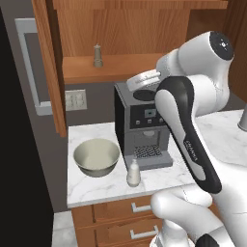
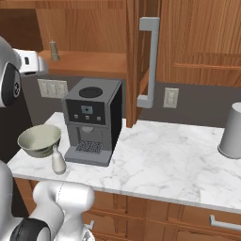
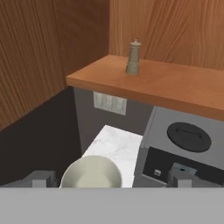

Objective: Retrieve the bottle and the shaker from the cabinet and place them next to the mixing bowl on the counter. Then add garlic from the fridge to the mixing bowl.

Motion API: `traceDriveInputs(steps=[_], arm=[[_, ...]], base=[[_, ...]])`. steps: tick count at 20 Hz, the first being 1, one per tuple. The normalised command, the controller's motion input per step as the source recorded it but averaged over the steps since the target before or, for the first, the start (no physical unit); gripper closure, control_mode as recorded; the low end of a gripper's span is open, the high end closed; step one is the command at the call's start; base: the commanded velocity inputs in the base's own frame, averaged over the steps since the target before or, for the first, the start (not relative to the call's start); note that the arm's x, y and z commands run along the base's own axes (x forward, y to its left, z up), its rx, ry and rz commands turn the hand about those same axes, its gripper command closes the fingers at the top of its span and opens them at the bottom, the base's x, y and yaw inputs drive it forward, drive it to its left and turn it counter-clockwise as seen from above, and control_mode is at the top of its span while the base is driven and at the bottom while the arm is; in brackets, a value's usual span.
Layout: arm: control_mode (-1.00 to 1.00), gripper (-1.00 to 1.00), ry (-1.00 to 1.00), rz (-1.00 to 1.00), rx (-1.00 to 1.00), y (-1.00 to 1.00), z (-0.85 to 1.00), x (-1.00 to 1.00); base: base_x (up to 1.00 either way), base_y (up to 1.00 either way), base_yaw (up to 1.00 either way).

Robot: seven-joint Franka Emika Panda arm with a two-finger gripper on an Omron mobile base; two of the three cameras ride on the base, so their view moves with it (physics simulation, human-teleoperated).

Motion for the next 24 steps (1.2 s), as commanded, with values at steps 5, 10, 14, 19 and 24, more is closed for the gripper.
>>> traceDriveInputs(steps=[5, 10, 14, 19, 24], arm=[[-1.0, -1.0, -0.18, 0.0, 0.03, 0.0, 0.0, 0.31], [-1.0, -1.0, -0.04, 0.0, 0.01, 0.0, 0.01, 0.49], [-1.0, -1.0, 0.02, 0.0, 0.0, 0.0, 0.14, 0.46], [-1.0, -1.0, 0.06, 0.0, 0.0, 0.0, 0.32, 0.37], [-1.0, -1.0, 0.01, 0.0, 0.0, 0.0, 0.14, 0.4]], base=[[0.0, 0.0, 0.0], [0.0, 0.0, 0.0], [0.0, 0.0, 0.0], [0.0, 0.0, 0.0], [0.0, 0.0, 0.0]])
